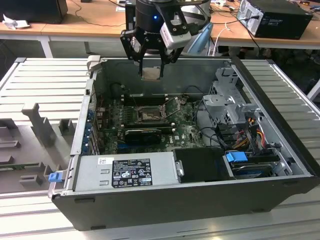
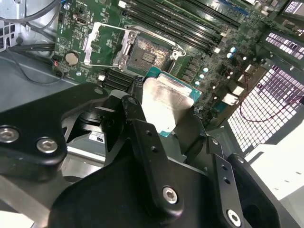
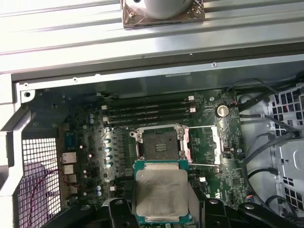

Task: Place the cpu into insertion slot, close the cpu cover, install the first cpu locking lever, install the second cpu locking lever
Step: 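Place the cpu into insertion slot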

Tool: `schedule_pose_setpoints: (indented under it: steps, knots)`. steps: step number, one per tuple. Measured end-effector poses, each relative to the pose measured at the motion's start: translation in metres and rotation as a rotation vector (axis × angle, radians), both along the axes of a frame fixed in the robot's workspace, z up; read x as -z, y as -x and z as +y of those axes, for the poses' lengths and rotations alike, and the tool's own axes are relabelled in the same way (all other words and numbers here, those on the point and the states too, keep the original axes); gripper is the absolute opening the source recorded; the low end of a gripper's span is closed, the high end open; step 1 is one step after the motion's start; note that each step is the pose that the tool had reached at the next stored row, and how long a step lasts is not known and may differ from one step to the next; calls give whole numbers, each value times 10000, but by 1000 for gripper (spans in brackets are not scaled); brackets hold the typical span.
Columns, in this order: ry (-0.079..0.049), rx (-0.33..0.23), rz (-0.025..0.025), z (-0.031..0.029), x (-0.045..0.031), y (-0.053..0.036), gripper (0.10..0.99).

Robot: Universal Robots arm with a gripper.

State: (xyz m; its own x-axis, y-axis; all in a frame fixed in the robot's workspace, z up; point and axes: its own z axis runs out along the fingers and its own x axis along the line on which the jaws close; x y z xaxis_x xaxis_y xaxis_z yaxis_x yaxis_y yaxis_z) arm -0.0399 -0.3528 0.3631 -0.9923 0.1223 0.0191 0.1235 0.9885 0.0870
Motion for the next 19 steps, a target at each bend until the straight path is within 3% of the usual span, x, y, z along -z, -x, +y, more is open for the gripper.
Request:
schedule_pose_setpoints:
  steps: [7, 11, 19]
  knots:
    - [0, 93, 10, 0, 6, 1, 525]
    - [2, 98, 60, 0, 12, 1, 525]
    - [0, 331, 60, 0, 14, 0, 525]
